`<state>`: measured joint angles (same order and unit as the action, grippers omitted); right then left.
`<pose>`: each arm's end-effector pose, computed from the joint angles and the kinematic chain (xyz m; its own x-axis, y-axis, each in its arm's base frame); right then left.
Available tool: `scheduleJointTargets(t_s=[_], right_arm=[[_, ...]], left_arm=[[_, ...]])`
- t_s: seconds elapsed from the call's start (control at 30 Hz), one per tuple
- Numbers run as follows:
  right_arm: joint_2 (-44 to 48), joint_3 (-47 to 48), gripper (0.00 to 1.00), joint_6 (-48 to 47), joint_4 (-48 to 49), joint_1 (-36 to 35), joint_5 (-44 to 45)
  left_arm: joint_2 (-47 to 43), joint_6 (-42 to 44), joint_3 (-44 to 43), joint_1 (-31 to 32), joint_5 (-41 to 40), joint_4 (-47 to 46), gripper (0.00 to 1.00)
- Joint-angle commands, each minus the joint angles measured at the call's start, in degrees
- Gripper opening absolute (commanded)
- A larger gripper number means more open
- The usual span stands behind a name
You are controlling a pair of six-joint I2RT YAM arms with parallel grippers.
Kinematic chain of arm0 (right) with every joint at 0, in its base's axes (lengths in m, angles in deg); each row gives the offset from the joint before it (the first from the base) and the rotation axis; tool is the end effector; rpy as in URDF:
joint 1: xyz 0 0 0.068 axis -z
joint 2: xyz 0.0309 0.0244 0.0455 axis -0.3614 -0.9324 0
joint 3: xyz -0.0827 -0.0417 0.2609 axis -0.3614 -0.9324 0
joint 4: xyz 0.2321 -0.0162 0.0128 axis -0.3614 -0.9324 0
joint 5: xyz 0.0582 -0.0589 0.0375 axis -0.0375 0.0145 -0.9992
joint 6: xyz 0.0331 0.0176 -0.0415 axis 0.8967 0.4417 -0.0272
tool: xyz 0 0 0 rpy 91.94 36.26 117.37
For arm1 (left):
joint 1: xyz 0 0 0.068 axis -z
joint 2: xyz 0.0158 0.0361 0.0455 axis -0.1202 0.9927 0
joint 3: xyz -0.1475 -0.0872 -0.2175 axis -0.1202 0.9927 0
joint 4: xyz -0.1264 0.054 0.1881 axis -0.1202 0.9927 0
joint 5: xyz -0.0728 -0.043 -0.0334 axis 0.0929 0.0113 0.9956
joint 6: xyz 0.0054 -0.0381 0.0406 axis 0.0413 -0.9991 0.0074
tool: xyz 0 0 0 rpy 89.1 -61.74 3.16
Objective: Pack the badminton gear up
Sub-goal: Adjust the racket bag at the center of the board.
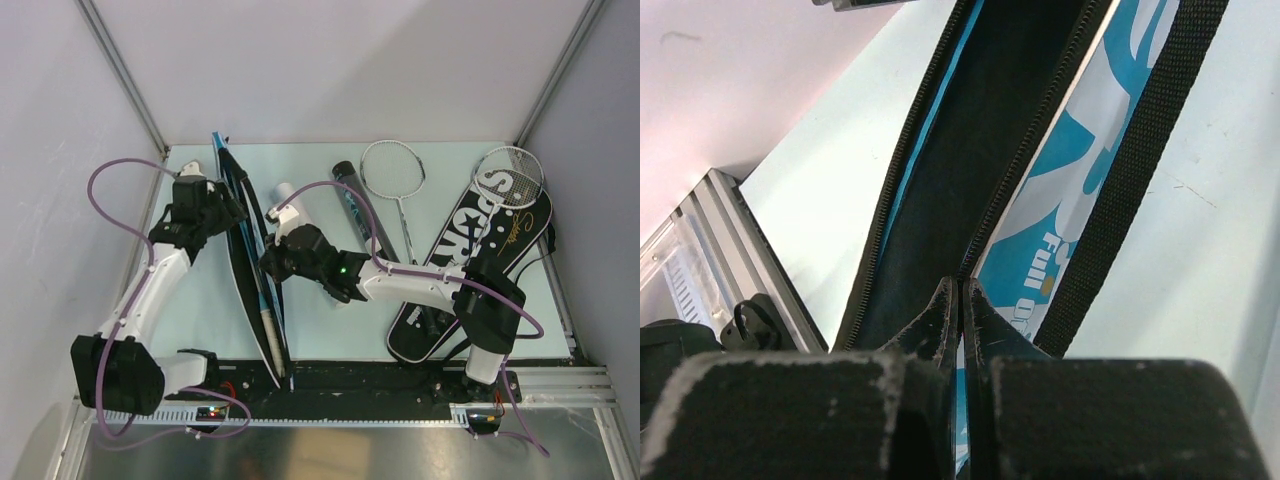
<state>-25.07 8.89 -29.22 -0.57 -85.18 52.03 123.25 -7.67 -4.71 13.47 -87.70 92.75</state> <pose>0.1772 0.3560 0.2898 -0.4662 -0.0744 -0.8816 -0.7393 0.5800 0.3420 0.2352 -0.0256 0.3115 -0.5528 -0.4479 -0.7027 -0.2303 0.8925 -0.3878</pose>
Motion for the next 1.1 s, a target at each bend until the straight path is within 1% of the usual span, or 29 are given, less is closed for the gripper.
scheduleJointTargets(t_s=[0.0, 0.17, 0.3, 0.37, 0.43, 0.5, 0.57, 0.67, 0.77, 0.8, 0.87, 0.93, 1.0, 1.07], right_arm=[[1.0, 0.2, 0.0, -0.9, 1.2, 0.1, 0.2], [1.0, 0.1, 0.0, -0.8, 1.2, 0.3, 0.2], [1.0, 0.2, 0.0, -0.7, 1.4, 0.4, 0.0], [0.9, 0.2, 0.0, -0.6, 1.5, 0.4, -0.1], [0.9, 0.2, 0.0, -0.6, 1.6, 0.4, -0.2], [0.9, 0.1, 0.0, -0.5, 1.6, 0.4, -0.2], [0.9, 0.3, 0.01, -0.4, 1.3, 0.3, 0.1], [0.9, 0.3, 0.16, -0.4, 0.2, -0.1, 2.1], [1.0, 0.3, 0.37, 0.0, -1.5, -0.9, 4.1], [1.1, 0.3, 0.43, 0.1, -1.9, -1.3, 4.9], [1.0, 0.3, 0.54, -0.2, -2.5, -2.3, 6.1], [1.0, 0.4, 0.61, -0.2, -2.6, -3.2, 6.6], [1.0, 0.4, 0.66, -0.1, -2.7, -4.0, 7.1], [0.9, 0.4, 0.69, -0.3, -2.7, -4.8, 8.1]], left_arm=[[-3.6, -1.4, -2.6, -0.4, 1.8, -2.1, 0.72], [-3.9, -0.2, -2.1, -0.4, 1.8, -2.4, 0.78], [-2.0, 0.6, -1.7, -0.4, 4.1, -2.8, 0.81], [-1.2, 0.9, -1.6, -0.4, 4.8, -3.2, 0.8], [-0.4, 1.2, -1.6, -0.4, 4.6, -3.4, 0.78], [0.7, 1.2, -1.8, -0.4, 4.4, -3.6, 0.72], [1.5, 0.6, -2.2, -0.4, 4.7, -3.5, 0.62], [1.6, -1.5, -2.2, -0.4, 4.4, -3.5, 0.43], [0.9, -3.7, -2.3, -0.4, 2.9, -3.5, 0.26], [0.7, -4.6, -2.4, -0.4, 2.7, -3.5, 0.18], [0.5, -6.4, -2.6, -0.4, 2.6, -3.5, 0.06], [0.6, -8.2, -2.6, -0.4, 1.7, -3.5, 0.02], [0.7, -10.0, -2.5, -0.4, 0.9, -3.5, 0.01], [0.6, -11.4, -2.4, -0.4, 0.1, -3.5, 0.0]])
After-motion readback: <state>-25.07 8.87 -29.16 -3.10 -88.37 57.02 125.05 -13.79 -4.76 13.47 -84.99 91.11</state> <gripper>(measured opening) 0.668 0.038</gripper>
